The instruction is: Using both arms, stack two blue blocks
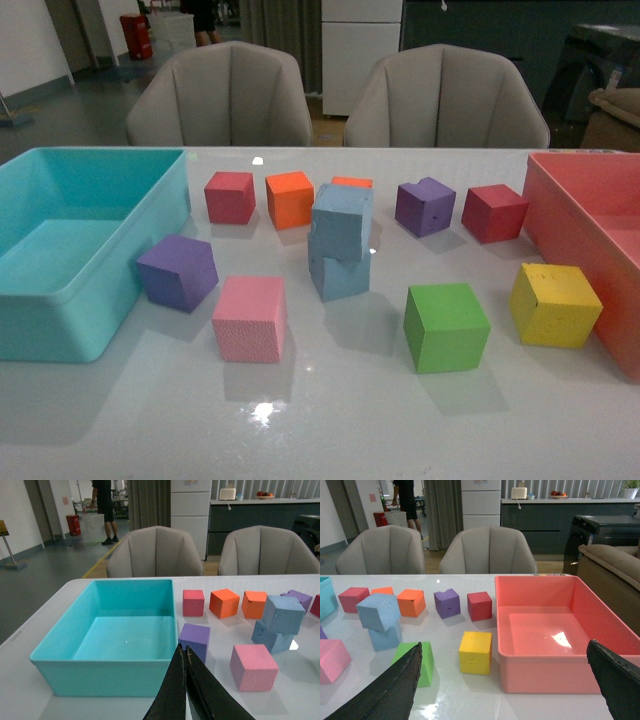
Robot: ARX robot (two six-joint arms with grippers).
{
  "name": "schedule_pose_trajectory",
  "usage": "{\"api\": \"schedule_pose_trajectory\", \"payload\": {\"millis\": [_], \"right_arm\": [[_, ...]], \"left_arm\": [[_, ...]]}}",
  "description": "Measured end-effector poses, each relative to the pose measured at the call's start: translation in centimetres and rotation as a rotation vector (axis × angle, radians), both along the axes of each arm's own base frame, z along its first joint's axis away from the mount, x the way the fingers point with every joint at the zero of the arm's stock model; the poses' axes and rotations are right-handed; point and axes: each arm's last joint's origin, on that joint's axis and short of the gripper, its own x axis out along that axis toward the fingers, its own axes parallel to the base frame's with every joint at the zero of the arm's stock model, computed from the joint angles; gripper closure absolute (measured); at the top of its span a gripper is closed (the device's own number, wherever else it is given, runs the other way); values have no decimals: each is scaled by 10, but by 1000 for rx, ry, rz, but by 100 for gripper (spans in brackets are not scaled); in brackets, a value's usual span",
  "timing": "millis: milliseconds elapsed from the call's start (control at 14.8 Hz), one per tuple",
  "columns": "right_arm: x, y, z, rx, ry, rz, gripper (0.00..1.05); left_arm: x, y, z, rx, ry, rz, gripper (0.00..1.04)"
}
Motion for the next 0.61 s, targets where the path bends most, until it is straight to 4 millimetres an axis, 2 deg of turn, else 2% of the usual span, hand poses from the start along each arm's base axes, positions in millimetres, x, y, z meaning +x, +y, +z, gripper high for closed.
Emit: {"api": "schedule_pose_trajectory", "payload": {"millis": [203,270,541,608], "right_arm": [[0,0,0,0,0,0,6],[0,0,0,0,0,0,6],[0,0,0,0,0,0,6],[0,0,0,0,0,0,6]], "left_arm": [[-3,0,-1,0,7,0,103],[-12,0,-5,0,31,0,103],[-13,0,-4,0,13,0,103],[-13,0,-4,0,13,0,96]]}}
